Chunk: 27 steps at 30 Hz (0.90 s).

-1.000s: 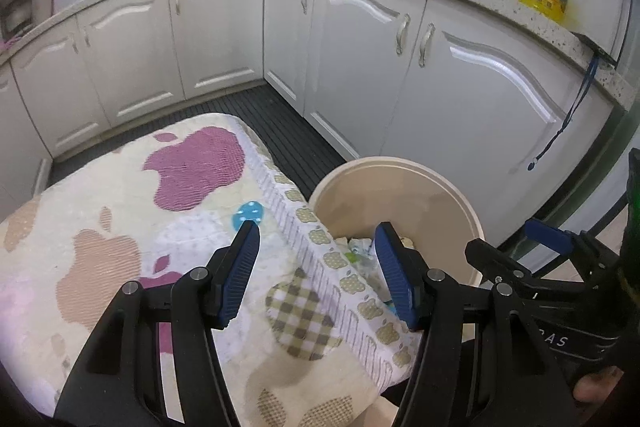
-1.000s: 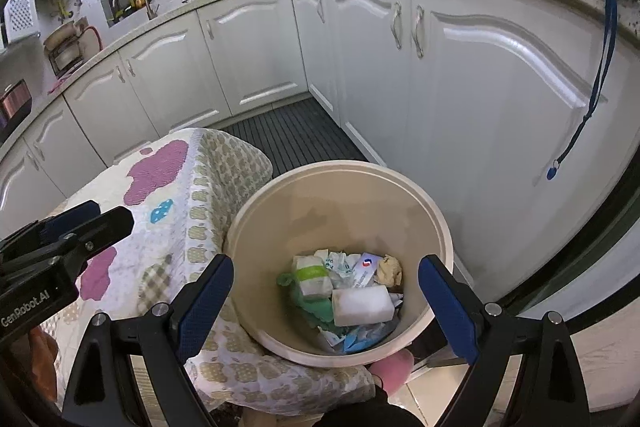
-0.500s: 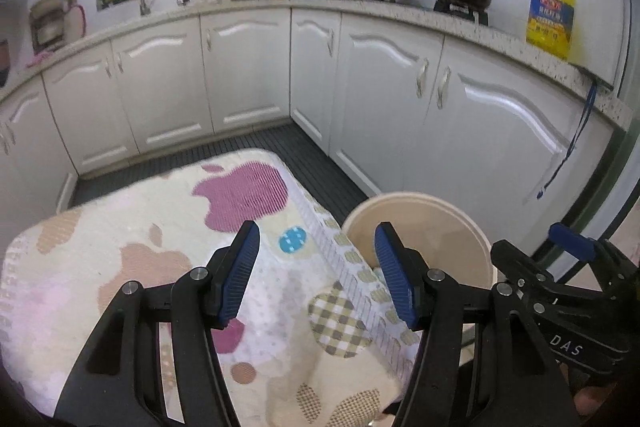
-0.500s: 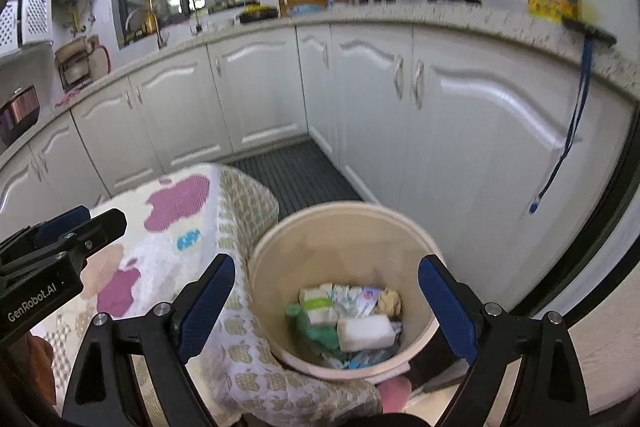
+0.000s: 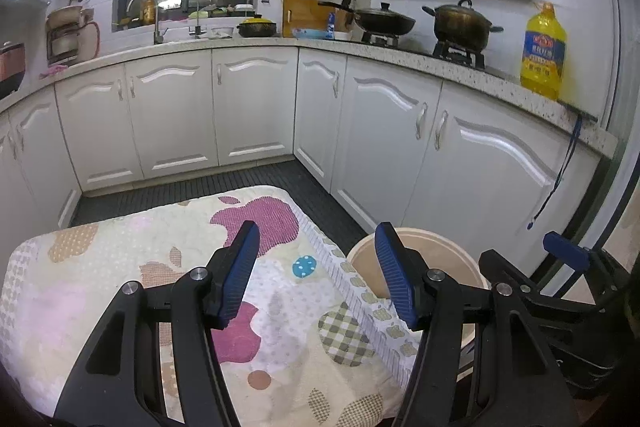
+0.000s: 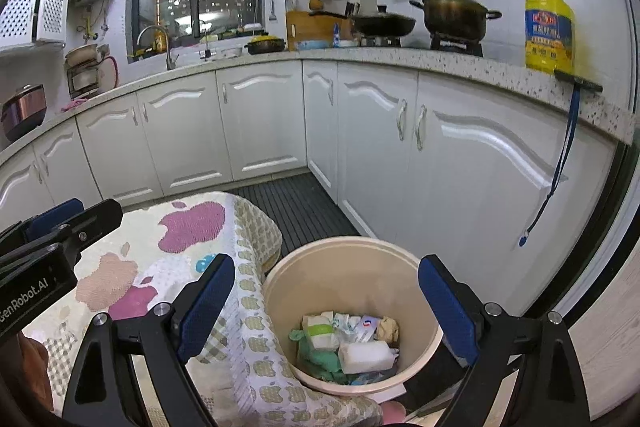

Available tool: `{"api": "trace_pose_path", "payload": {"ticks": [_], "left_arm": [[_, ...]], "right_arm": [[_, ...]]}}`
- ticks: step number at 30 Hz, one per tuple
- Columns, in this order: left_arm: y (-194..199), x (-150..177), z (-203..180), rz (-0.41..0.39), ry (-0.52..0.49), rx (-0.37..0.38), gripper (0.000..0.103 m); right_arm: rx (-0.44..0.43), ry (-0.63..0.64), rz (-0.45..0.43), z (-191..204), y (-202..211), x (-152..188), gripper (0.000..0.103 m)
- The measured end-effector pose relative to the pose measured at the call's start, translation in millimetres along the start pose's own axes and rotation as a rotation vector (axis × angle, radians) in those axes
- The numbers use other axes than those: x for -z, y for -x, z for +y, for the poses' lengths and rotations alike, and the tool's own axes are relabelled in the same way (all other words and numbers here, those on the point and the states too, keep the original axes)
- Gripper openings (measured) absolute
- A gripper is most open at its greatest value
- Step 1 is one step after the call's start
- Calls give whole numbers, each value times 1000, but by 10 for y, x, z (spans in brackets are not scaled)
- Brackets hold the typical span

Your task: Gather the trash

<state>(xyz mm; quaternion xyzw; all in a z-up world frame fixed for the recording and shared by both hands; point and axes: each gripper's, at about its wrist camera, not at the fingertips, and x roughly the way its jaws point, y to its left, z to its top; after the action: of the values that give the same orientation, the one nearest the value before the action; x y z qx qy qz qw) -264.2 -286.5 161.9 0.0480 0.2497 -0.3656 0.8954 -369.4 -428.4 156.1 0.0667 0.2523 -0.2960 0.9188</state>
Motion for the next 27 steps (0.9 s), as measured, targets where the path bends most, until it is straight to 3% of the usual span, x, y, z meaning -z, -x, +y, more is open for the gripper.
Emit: {"api": "trace_pose_path", "payload": {"ticks": [9, 27], "left_arm": [[102, 4, 74, -35, 17, -8, 59], [129, 43, 86, -50, 14, -24, 59]], "right_arm": [[-11, 3, -87, 89, 179, -62, 92], [-15, 7, -85, 106, 160, -55, 92]]}}
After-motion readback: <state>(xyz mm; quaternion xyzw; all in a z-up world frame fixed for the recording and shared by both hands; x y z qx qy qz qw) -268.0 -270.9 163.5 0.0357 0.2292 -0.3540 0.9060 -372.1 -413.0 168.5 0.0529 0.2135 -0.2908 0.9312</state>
